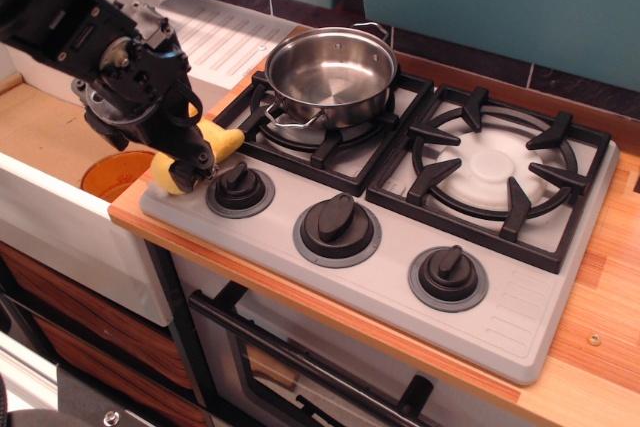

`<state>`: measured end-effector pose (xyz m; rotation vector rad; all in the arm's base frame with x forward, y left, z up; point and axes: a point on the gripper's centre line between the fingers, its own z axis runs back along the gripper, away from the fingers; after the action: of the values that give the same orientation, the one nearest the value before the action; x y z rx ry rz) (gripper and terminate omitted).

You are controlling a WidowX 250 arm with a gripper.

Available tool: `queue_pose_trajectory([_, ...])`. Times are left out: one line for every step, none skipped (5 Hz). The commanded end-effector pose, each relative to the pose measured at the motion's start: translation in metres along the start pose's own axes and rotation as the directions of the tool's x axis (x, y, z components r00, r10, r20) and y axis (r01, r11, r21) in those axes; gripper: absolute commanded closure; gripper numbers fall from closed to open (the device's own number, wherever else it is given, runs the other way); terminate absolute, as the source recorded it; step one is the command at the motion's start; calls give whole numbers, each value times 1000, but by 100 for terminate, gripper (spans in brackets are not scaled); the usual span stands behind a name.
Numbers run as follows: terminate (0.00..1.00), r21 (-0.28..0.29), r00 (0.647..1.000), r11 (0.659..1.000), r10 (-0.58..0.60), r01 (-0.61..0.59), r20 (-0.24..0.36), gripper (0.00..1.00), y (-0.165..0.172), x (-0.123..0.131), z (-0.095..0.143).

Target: Put pan on stove and put stuffedduck in pan

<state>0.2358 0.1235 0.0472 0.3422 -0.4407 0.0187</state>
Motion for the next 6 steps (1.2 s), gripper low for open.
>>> queue_pose_trajectory([0,-25,1000,1000,-11,12,5,0,-3,13,-13])
queue_pose_trajectory([0,-55,1000,998,-14,14,-3,0,-8,16,-18])
queue_pose_trajectory([0,-66,1000,998,-17,16,-13,100,-8,22,-23])
queue_pose_trajectory([0,-63,999,998,-17,15,-29,100,-8,27,-22])
queue_pose_trajectory([0,-50,998,999,-23,20,-51,100,-3,32,-12])
queue_pose_trajectory([0,-50,997,998,-32,28,-70,100,6,40,3])
